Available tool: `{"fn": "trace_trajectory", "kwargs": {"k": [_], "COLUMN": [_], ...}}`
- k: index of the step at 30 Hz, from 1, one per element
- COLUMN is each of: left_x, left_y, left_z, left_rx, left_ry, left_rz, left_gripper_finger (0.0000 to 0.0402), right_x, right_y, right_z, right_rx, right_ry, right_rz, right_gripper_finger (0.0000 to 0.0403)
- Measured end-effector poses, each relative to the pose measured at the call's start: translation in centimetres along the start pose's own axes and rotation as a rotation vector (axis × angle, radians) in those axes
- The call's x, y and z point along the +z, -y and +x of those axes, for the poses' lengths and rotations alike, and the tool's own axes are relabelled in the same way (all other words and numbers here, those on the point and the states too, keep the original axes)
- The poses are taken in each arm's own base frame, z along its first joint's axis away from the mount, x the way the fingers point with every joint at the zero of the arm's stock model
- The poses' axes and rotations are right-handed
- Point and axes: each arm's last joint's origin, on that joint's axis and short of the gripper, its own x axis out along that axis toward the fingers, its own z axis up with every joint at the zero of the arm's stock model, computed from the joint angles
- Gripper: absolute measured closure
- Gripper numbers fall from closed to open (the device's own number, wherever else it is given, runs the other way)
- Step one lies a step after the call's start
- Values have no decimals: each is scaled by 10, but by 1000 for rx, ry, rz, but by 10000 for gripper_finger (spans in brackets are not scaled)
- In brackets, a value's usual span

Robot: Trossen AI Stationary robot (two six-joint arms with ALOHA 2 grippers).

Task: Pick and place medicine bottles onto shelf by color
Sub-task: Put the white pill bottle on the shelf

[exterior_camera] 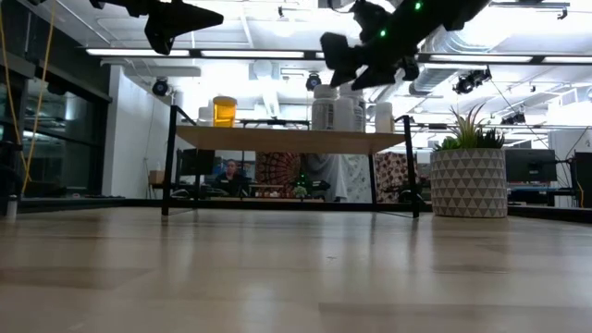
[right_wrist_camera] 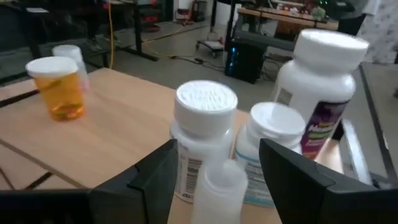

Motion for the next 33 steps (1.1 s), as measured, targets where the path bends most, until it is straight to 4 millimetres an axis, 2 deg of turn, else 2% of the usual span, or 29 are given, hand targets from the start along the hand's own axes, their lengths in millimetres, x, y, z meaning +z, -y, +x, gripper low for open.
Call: {"fn": "trace_trajectory", "kwargs": {"k": [4, 9, 11, 14, 17, 21, 25, 28, 33], "left_x": [0, -1, -2, -3, -2, -2, -24, -36, -42], "left_y": [0, 0, 1, 6, 12, 14, -1, -16, -25], "left_z": [0, 0, 0, -2, -5, -7, -10, -16, -20], "left_rx": [2, 6, -14, -81, -105, -110, -93, -62, -88], "left_ry": [-4, -8, -19, -28, -6, 70, 225, 313, 298], "left_rz": [25, 29, 30, 95, 140, 172, 140, 101, 110], "left_gripper_finger": [158, 158, 158, 158, 158, 158, 158, 158, 158], "right_x": [14, 21, 13, -17, -47, -61, -57, -52, -49], "right_y": [4, 6, 4, 0, -2, 2, 5, 4, 2], "right_z": [-17, -52, -68, -90, -108, -119, -124, -125, -125], "right_rx": [63, 311, 411, 499, 554, 728, 869, 895, 891], "right_ry": [20, -31, -65, -94, -29, 104, 223, 247, 256], "right_rz": [-22, -109, -110, -103, -62, 47, 93, 82, 52], "right_gripper_finger": [187, 187, 187, 187, 187, 187, 187, 187, 187]}}
